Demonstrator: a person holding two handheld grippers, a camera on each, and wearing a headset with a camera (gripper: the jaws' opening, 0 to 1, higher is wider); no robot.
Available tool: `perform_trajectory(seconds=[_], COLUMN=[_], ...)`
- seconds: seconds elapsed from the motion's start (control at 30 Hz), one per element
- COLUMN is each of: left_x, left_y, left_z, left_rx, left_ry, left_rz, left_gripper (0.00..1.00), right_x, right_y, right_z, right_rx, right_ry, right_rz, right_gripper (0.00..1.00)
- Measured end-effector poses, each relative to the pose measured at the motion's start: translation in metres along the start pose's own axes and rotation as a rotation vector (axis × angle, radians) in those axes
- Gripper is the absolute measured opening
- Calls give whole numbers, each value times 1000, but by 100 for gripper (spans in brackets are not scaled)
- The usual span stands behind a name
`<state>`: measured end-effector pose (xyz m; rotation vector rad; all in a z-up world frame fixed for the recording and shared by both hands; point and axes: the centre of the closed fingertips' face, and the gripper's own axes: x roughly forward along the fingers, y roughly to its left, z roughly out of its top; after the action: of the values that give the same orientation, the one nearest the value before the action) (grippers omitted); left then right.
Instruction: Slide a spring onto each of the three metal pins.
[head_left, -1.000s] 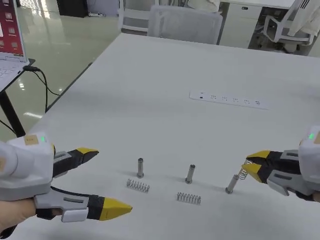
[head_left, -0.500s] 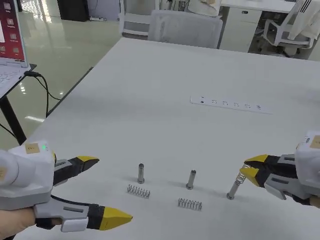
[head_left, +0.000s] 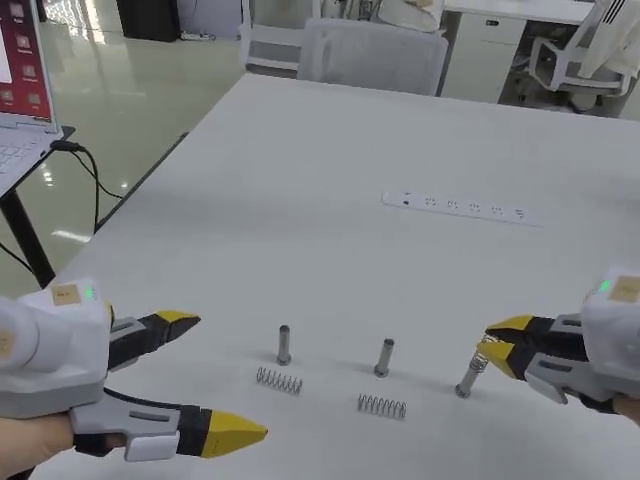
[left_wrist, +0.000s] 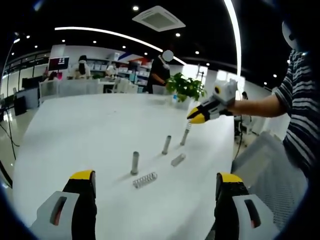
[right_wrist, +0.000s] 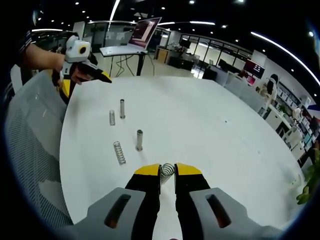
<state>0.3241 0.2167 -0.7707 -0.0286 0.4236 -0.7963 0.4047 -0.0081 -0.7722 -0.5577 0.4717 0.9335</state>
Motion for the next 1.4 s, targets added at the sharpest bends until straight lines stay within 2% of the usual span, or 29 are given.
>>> perform_trajectory(seconds=[0.33, 0.6, 0.7, 0.73, 1.0, 1.07, 1.4], left_x=[-1, 1, 2, 2, 2, 1, -1], left_y=[-1, -2, -2, -2, -2, -2, 0], left_z=[2, 6, 7, 7, 7, 7, 7], left_rx=[-12, -10, -10, -10, -18, -19, -15], left_ry=[-12, -17, -19, -19, -22, -22, -21], left_rz=[1, -2, -2, -2, 0, 1, 6], left_gripper=[97, 97, 97, 97, 97, 97, 97], right_x=[19, 25, 27, 27, 26, 26, 14], right_y=[7, 11, 14, 14, 12, 12, 14], right_z=[-22, -34, -37, -35, -34, -32, -15], right_rx=[-10, 4, -13, -18, -40, -29, 0], right_ry=[57, 78, 84, 68, 78, 67, 21], right_rz=[24, 34, 39, 40, 32, 35, 27], right_gripper=[7, 8, 8, 8, 10, 14, 13])
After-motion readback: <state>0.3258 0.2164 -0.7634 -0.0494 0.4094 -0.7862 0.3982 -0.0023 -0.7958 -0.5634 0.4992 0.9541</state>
